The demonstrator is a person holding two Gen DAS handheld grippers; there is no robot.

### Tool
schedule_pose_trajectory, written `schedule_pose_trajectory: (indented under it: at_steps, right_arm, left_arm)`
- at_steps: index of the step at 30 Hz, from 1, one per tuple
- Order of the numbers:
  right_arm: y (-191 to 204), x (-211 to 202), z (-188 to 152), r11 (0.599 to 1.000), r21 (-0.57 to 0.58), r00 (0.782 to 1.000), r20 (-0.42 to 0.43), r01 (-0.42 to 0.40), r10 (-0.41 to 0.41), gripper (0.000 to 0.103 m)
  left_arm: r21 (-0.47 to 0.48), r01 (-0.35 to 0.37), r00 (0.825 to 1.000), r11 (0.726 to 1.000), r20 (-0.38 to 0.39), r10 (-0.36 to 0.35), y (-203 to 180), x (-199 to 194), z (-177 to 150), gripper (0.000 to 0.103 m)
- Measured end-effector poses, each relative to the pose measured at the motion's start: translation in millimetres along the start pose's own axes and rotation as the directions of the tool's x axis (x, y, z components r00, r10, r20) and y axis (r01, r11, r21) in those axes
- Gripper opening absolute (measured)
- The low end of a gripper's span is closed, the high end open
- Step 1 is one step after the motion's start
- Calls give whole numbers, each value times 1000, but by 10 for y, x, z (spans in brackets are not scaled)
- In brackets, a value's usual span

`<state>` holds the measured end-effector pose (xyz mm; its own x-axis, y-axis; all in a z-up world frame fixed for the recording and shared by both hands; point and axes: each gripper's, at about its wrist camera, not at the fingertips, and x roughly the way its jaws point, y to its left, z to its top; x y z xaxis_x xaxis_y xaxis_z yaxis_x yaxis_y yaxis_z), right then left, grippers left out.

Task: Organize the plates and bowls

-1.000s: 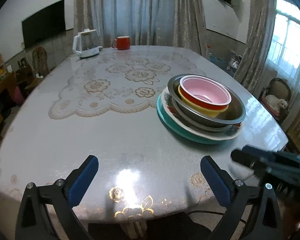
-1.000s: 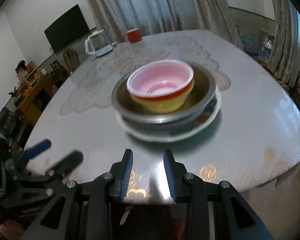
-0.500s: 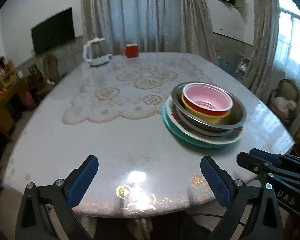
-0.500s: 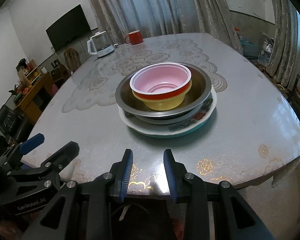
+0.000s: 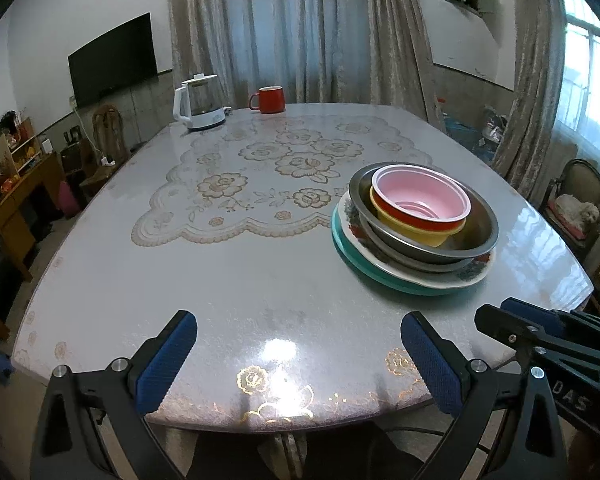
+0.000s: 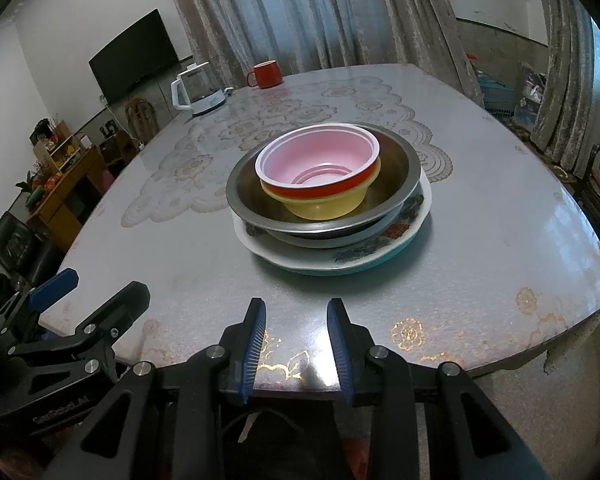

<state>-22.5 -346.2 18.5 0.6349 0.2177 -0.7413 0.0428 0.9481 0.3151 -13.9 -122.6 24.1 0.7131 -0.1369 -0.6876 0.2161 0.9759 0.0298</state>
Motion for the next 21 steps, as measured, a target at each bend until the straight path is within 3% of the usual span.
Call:
schedule_pose_trajectory:
  at_steps: [10,21]
  right_arm:
    - [-34,2,12,1000,11,1000,-5,10,-10,32]
    - [-60,-26,46,1000,16,1000,5,17,-18,32]
  left_arm:
    - [39,112,994,993,-20,-111,-113,13,10,103]
    - [51,107,994,993,-26,-106,-150,13,10,103]
